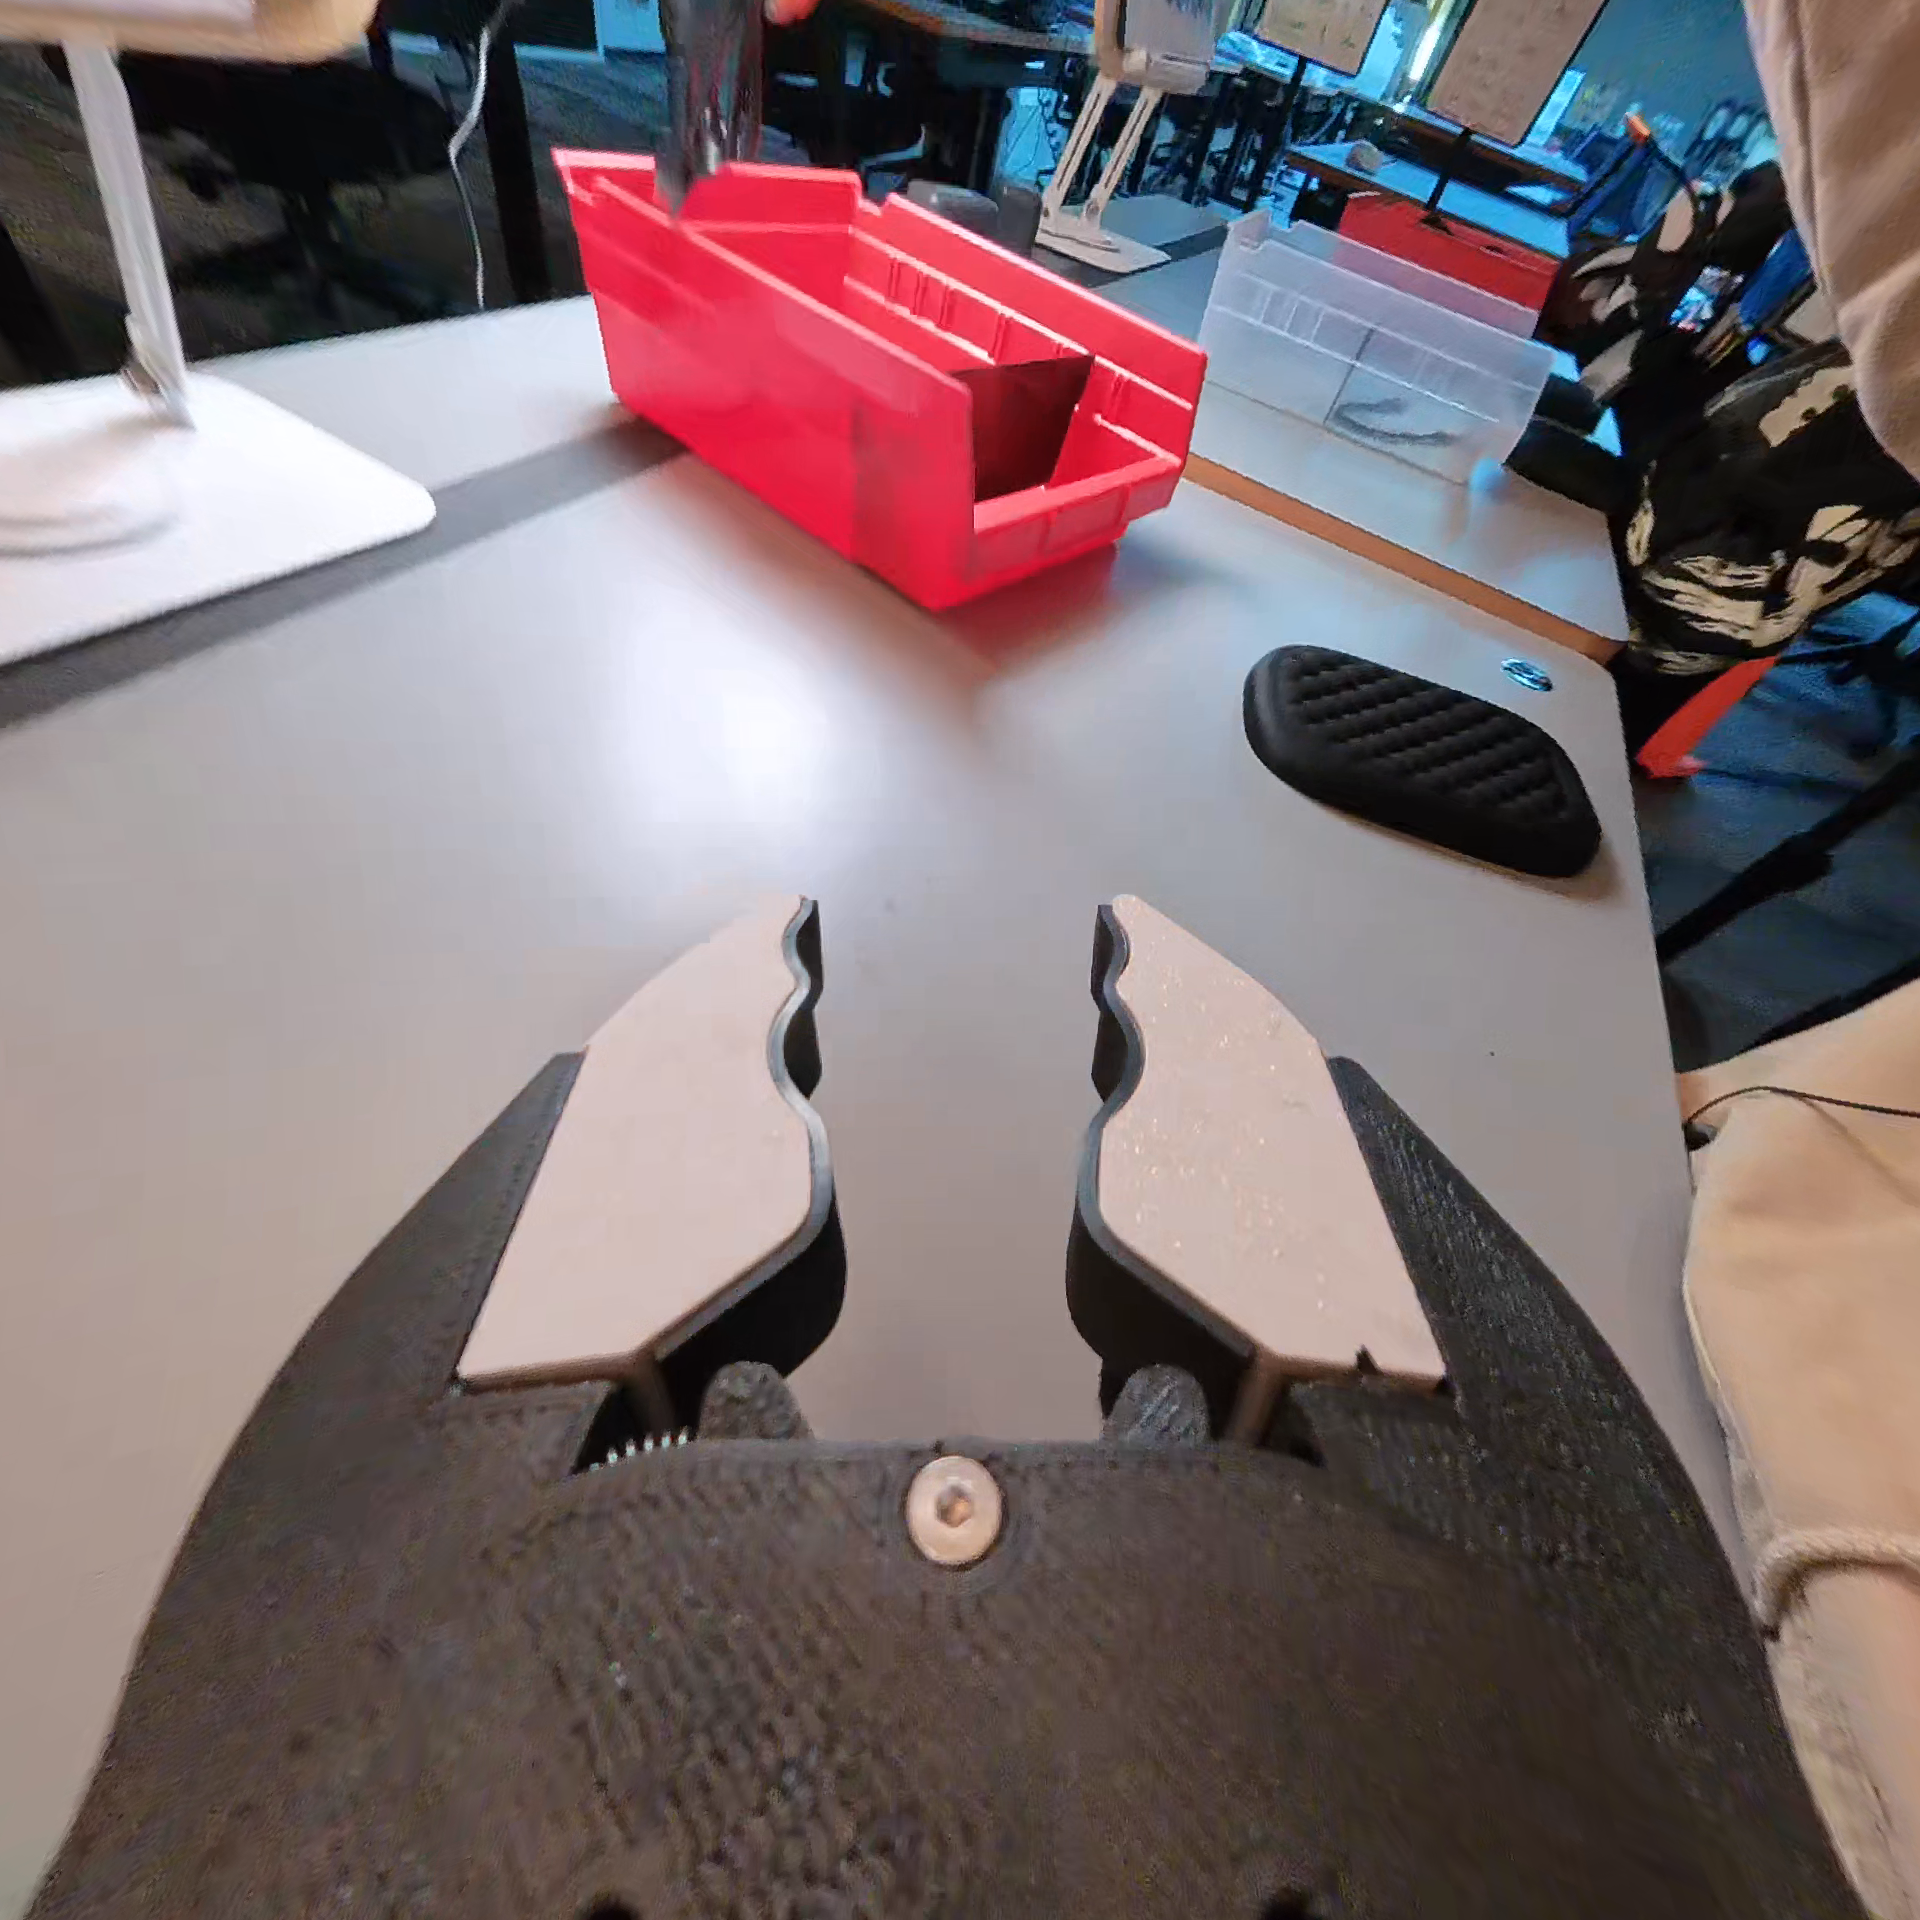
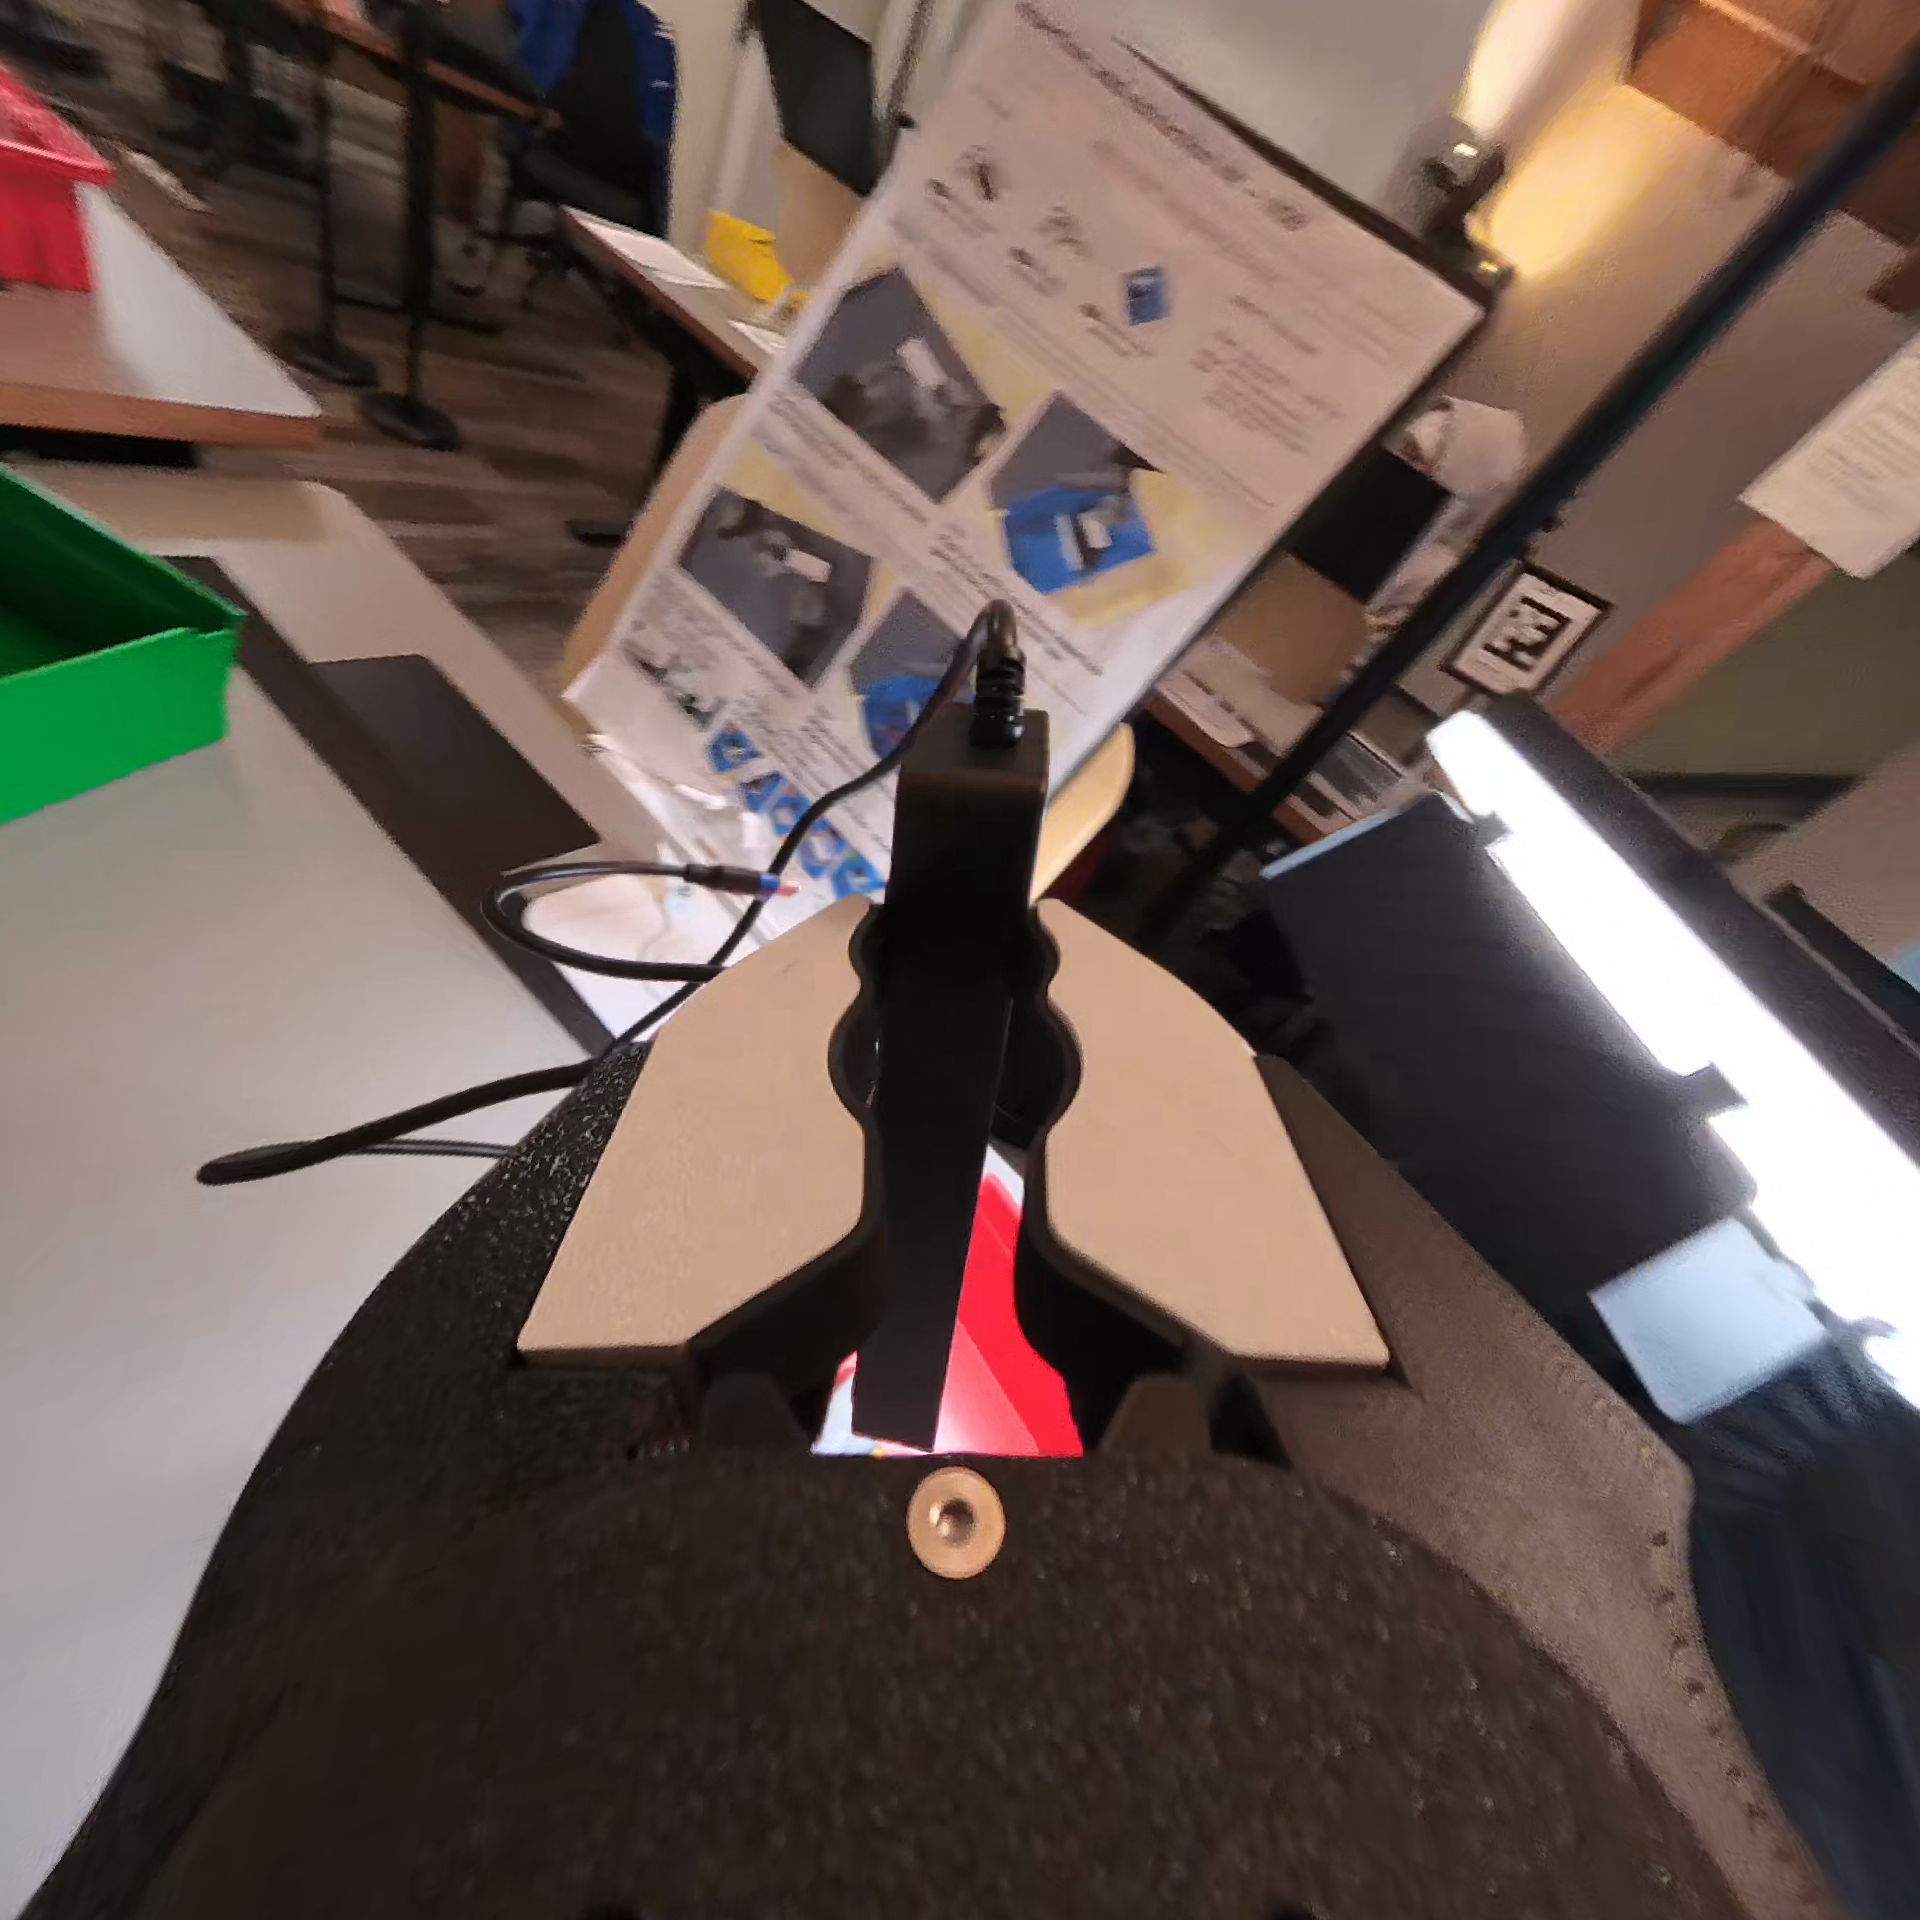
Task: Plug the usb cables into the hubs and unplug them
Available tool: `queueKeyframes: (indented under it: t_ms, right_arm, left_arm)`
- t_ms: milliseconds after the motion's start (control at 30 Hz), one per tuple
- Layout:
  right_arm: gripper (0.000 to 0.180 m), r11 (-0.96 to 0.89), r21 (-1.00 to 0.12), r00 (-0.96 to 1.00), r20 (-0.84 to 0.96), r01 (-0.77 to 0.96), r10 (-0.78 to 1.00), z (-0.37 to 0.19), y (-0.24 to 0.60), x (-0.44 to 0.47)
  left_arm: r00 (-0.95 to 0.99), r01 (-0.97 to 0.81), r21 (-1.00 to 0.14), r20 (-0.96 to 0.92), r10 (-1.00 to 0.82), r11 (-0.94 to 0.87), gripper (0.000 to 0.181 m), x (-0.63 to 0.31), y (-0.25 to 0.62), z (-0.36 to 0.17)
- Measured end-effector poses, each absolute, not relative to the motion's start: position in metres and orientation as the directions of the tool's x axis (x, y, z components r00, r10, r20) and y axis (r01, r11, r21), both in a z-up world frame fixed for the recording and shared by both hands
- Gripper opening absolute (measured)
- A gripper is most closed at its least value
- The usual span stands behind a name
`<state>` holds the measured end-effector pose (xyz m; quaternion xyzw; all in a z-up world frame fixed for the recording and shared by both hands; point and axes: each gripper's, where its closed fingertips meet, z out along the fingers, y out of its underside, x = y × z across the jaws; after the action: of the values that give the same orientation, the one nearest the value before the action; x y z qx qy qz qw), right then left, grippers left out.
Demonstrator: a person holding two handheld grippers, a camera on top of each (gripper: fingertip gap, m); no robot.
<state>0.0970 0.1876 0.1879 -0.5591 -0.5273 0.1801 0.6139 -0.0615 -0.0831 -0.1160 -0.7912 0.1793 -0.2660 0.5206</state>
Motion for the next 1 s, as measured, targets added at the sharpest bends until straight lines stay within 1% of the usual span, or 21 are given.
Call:
queueKeyframes:
  t_ms: [100, 167, 267, 400, 467, 567, 633, 700, 767, 867, 933, 1000]
  right_arm:
    - [0.025, 0.260, -0.876, 0.467, 0.444, 0.407, 0.764, 0.187, 0.216, 0.120]
    - [0.025, 0.226, -0.864, 0.513, 0.458, 0.450, 0.726, 0.172, 0.234, 0.135]
    - [0.025, 0.146, -0.848, 0.538, 0.447, 0.510, 0.715, 0.125, 0.259, 0.146]
    - [0.025, 0.006, -0.827, 0.541, 0.374, 0.562, 0.753, 0.041, 0.289, 0.143]
    - [0.025, -0.079, -0.827, 0.549, 0.294, 0.557, 0.783, 0.001, 0.302, 0.138]
    - [0.025, -0.247, -0.845, 0.593, 0.100, 0.475, 0.799, -0.043, 0.323, 0.133]
    - [0.025, -0.359, -0.826, 0.628, -0.008, 0.435, 0.778, -0.068, 0.338, 0.137]
    - [0.025, -0.453, -0.791, 0.672, -0.072, 0.412, 0.737, -0.090, 0.353, 0.147]
    - [0.026, -0.515, -0.747, 0.735, -0.053, 0.420, 0.676, -0.110, 0.369, 0.166]
    - [0.029, -0.518, -0.718, 0.786, 0.066, 0.465, 0.614, -0.123, 0.385, 0.195]
    - [0.040, -0.469, -0.751, 0.794, 0.117, 0.464, 0.597, -0.112, 0.387, 0.203]
    - [0.044, -0.409, -0.805, 0.800, 0.129, 0.429, 0.586, -0.091, 0.384, 0.208]
  left_arm:
    - [0.776, 0.034, -0.904, 0.292, -0.560, -0.425, 0.049, -0.065, -0.085, -0.127]
    - [0.768, 0.051, -0.904, 0.308, -0.562, -0.425, 0.048, -0.067, -0.085, -0.127]
    - [0.765, 0.046, -0.904, 0.306, -0.567, -0.425, 0.046, -0.066, -0.084, -0.130]
    - [0.757, 0.016, -0.897, 0.299, -0.581, -0.441, 0.045, -0.059, -0.085, -0.138]
    - [0.761, -0.001, -0.896, 0.287, -0.581, -0.444, 0.045, -0.058, -0.085, -0.141]
    - [0.770, -0.008, -0.891, 0.284, -0.571, -0.454, 0.044, -0.060, -0.085, -0.146]
    - [0.775, -0.003, -0.885, 0.292, -0.561, -0.465, 0.043, -0.063, -0.084, -0.150]
    - [0.777, 0.000, -0.879, 0.300, -0.554, -0.477, 0.043, -0.065, -0.083, -0.155]
    - [0.780, -0.003, -0.875, 0.301, -0.549, -0.484, 0.043, -0.066, -0.082, -0.159]
    - [0.795, -0.013, -0.880, 0.278, -0.538, -0.475, 0.043, -0.068, -0.079, -0.162]
    - [0.812, -0.018, -0.891, 0.252, -0.527, -0.454, 0.045, -0.071, -0.077, -0.160]
    - [0.825, -0.014, -0.906, 0.229, -0.517, -0.424, 0.045, -0.075, -0.076, -0.154]
